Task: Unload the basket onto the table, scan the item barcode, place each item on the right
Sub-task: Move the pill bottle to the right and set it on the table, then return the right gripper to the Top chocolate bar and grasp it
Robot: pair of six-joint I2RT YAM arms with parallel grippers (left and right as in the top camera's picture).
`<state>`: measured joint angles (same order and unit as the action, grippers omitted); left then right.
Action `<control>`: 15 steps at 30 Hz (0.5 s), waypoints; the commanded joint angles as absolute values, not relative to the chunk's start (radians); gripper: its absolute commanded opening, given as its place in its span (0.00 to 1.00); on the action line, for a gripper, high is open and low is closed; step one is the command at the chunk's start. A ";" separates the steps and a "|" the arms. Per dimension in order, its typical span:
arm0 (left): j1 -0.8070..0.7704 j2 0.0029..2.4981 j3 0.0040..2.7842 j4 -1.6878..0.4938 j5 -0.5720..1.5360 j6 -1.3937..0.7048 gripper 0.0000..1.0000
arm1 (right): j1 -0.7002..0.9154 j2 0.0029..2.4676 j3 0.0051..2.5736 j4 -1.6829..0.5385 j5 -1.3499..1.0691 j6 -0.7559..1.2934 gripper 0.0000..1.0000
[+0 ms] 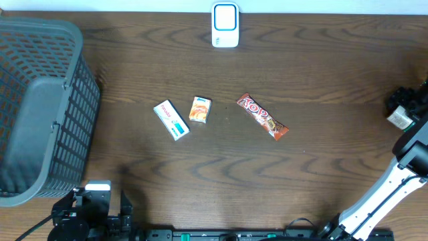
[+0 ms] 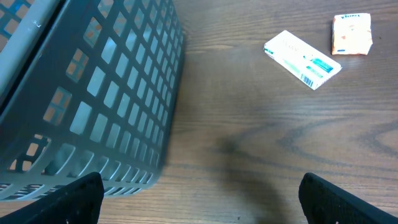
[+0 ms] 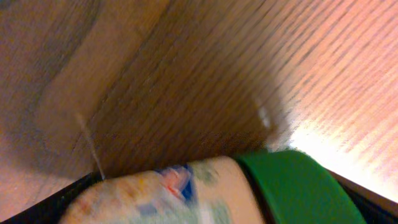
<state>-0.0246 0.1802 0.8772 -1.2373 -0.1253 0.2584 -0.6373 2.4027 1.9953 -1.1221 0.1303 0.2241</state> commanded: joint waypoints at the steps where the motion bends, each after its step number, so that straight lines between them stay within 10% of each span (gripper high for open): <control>1: -0.030 0.173 0.881 -1.238 -0.120 0.257 0.99 | -0.651 2.402 1.997 -1.111 0.105 0.239 0.99; 15: -0.030 0.173 0.881 -1.238 -0.120 0.257 0.99 | -0.448 1.948 2.015 -1.071 -0.196 0.208 0.99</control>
<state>-0.0246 0.1802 0.8772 -1.2377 -0.1253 0.2584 -0.5518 2.0232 2.0026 -1.0531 -0.1463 0.2230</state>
